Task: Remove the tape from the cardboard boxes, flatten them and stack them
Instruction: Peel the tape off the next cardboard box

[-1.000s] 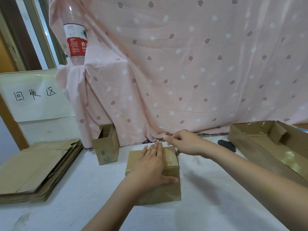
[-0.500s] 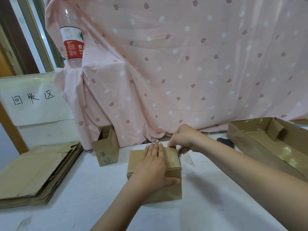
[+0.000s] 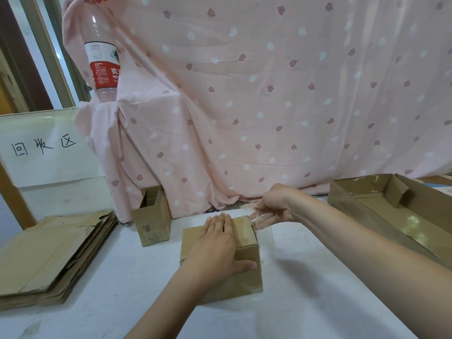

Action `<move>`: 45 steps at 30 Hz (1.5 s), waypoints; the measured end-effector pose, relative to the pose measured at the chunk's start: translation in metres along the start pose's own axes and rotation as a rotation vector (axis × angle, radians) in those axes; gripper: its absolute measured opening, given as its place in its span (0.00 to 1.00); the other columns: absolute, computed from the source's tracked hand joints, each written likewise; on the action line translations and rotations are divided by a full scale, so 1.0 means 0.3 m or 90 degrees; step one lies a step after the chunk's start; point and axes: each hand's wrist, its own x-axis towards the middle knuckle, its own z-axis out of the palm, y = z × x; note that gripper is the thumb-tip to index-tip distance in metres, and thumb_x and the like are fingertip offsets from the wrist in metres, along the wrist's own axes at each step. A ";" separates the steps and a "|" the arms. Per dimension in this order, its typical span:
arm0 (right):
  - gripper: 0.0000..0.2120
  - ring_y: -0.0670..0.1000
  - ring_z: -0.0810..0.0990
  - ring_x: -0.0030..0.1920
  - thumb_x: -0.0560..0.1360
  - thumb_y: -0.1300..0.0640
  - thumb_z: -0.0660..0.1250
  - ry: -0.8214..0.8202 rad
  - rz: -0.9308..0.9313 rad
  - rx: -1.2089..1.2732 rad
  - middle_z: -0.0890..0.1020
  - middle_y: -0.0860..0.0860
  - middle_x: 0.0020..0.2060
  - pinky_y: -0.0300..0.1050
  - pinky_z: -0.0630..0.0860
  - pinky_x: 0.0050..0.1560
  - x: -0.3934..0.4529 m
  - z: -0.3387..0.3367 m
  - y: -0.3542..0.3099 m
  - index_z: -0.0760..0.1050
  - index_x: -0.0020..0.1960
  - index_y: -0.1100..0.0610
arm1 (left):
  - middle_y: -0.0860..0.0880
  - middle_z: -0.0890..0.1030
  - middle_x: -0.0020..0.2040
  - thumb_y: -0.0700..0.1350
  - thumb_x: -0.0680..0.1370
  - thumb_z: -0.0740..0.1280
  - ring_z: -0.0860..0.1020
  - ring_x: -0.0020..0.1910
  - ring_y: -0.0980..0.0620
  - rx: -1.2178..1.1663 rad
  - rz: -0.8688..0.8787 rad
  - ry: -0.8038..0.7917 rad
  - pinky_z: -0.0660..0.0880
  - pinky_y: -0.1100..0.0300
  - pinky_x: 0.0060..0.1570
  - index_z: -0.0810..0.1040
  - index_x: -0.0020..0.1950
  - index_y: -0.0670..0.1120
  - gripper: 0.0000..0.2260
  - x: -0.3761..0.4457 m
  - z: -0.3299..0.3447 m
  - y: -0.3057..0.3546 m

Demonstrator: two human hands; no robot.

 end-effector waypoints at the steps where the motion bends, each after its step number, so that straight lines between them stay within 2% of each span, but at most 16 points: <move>1: 0.08 0.68 0.84 0.48 0.82 0.69 0.57 -0.002 0.004 0.002 0.82 0.70 0.51 0.60 0.83 0.51 -0.001 -0.003 0.003 0.71 0.54 0.75 | 0.40 0.45 0.81 0.71 0.74 0.61 0.45 0.80 0.44 -0.004 0.003 -0.002 0.42 0.53 0.77 0.41 0.80 0.37 0.52 0.002 -0.003 -0.001; 4: 0.05 0.66 0.84 0.41 0.82 0.70 0.55 0.011 0.003 0.036 0.83 0.70 0.48 0.62 0.83 0.45 -0.013 -0.014 0.029 0.69 0.52 0.70 | 0.42 0.49 0.81 0.71 0.74 0.62 0.48 0.80 0.45 -0.018 -0.003 -0.001 0.45 0.52 0.78 0.44 0.80 0.38 0.51 0.012 -0.005 -0.004; 9: 0.08 0.67 0.85 0.40 0.82 0.68 0.58 0.077 -0.044 0.140 0.81 0.66 0.44 0.61 0.84 0.43 -0.006 -0.085 0.134 0.69 0.59 0.70 | 0.43 0.51 0.81 0.70 0.73 0.64 0.49 0.80 0.46 -0.084 -0.031 0.011 0.48 0.54 0.76 0.45 0.81 0.40 0.51 0.005 -0.016 -0.052; 12: 0.14 0.62 0.84 0.42 0.83 0.58 0.63 0.012 -0.039 0.174 0.81 0.63 0.45 0.60 0.83 0.52 -0.041 -0.093 0.178 0.71 0.59 0.70 | 0.46 0.54 0.80 0.72 0.71 0.64 0.52 0.79 0.47 -0.114 -0.037 0.020 0.54 0.52 0.76 0.46 0.81 0.44 0.51 0.004 -0.007 -0.084; 15: 0.21 0.55 0.80 0.48 0.79 0.43 0.65 -0.043 -0.053 0.047 0.80 0.58 0.49 0.58 0.81 0.57 -0.071 -0.092 0.190 0.79 0.60 0.61 | 0.48 0.60 0.76 0.74 0.69 0.64 0.59 0.76 0.47 -0.120 -0.031 0.022 0.63 0.50 0.72 0.42 0.81 0.55 0.50 0.009 0.004 -0.095; 18: 0.22 0.56 0.79 0.49 0.77 0.34 0.63 -0.090 -0.034 -0.103 0.78 0.56 0.57 0.49 0.82 0.46 -0.109 -0.094 0.177 0.84 0.55 0.50 | 0.50 0.66 0.64 0.73 0.70 0.65 0.67 0.66 0.49 -0.137 -0.003 0.053 0.69 0.56 0.58 0.38 0.74 0.73 0.43 0.002 0.006 -0.095; 22: 0.07 0.55 0.83 0.39 0.78 0.63 0.70 -0.134 -0.110 0.005 0.82 0.63 0.44 0.47 0.84 0.47 -0.130 -0.085 0.175 0.82 0.55 0.64 | 0.52 0.64 0.61 0.71 0.70 0.66 0.68 0.63 0.50 -0.163 -0.006 0.070 0.67 0.57 0.55 0.45 0.71 0.79 0.37 -0.013 -0.012 -0.091; 24: 0.11 0.57 0.85 0.41 0.76 0.73 0.68 -0.121 -0.160 0.060 0.83 0.64 0.40 0.48 0.84 0.49 -0.129 -0.088 0.175 0.80 0.57 0.67 | 0.53 0.64 0.62 0.71 0.70 0.66 0.69 0.63 0.51 -0.192 -0.020 0.086 0.67 0.59 0.54 0.49 0.70 0.78 0.35 -0.016 -0.021 -0.099; 26: 0.17 0.57 0.84 0.41 0.75 0.76 0.66 -0.087 -0.214 0.048 0.82 0.62 0.39 0.47 0.83 0.50 -0.131 -0.094 0.165 0.79 0.60 0.63 | 0.53 0.65 0.61 0.69 0.70 0.69 0.73 0.59 0.51 -0.268 -0.029 0.107 0.70 0.58 0.55 0.53 0.68 0.78 0.33 -0.021 -0.027 -0.112; 28: 0.19 0.54 0.83 0.43 0.74 0.75 0.67 -0.054 -0.253 0.001 0.82 0.58 0.41 0.45 0.82 0.53 -0.134 -0.103 0.152 0.82 0.60 0.59 | 0.52 0.67 0.60 0.67 0.70 0.71 0.75 0.55 0.53 -0.343 -0.024 0.132 0.74 0.55 0.56 0.56 0.66 0.76 0.31 -0.033 -0.036 -0.122; 32: 0.10 0.45 0.84 0.53 0.73 0.67 0.73 -0.023 -0.303 -0.104 0.87 0.51 0.47 0.48 0.75 0.65 -0.152 -0.117 0.115 0.86 0.50 0.55 | 0.52 0.70 0.59 0.64 0.69 0.74 0.74 0.55 0.55 -0.437 -0.015 0.177 0.73 0.57 0.55 0.60 0.63 0.70 0.30 -0.046 -0.032 -0.146; 36: 0.05 0.41 0.84 0.49 0.69 0.61 0.78 -0.034 -0.359 -0.171 0.87 0.48 0.49 0.42 0.76 0.51 -0.172 -0.114 0.077 0.86 0.45 0.55 | 0.54 0.74 0.60 0.65 0.65 0.76 0.77 0.59 0.52 -0.568 -0.032 0.160 0.79 0.48 0.56 0.62 0.61 0.63 0.32 -0.050 -0.005 -0.160; 38: 0.05 0.45 0.84 0.41 0.66 0.57 0.80 0.039 -0.384 -0.283 0.86 0.45 0.43 0.42 0.77 0.42 -0.170 -0.108 0.058 0.84 0.40 0.53 | 0.53 0.73 0.60 0.65 0.65 0.76 0.77 0.59 0.51 -0.574 -0.033 0.135 0.80 0.48 0.54 0.62 0.59 0.62 0.31 -0.054 0.010 -0.159; 41: 0.09 0.41 0.75 0.29 0.66 0.51 0.80 0.114 -0.397 -0.460 0.78 0.37 0.27 0.33 0.66 0.29 -0.168 -0.095 0.040 0.81 0.37 0.52 | 0.54 0.71 0.63 0.66 0.67 0.75 0.76 0.59 0.51 -0.529 -0.025 0.100 0.78 0.50 0.58 0.63 0.64 0.66 0.31 -0.054 0.028 -0.173; 43: 0.10 0.41 0.73 0.30 0.68 0.52 0.79 0.123 -0.404 -0.469 0.77 0.39 0.29 0.32 0.65 0.29 -0.161 -0.087 0.035 0.78 0.39 0.53 | 0.55 0.70 0.64 0.66 0.68 0.74 0.74 0.62 0.53 -0.498 -0.005 0.049 0.75 0.51 0.63 0.64 0.68 0.72 0.31 -0.055 0.026 -0.184; 45: 0.10 0.43 0.74 0.35 0.71 0.53 0.76 0.109 -0.422 -0.430 0.78 0.43 0.37 0.38 0.71 0.36 -0.154 -0.081 0.034 0.75 0.43 0.51 | 0.56 0.69 0.64 0.64 0.70 0.73 0.71 0.64 0.55 -0.455 0.001 0.006 0.72 0.52 0.66 0.64 0.67 0.77 0.29 -0.057 0.016 -0.187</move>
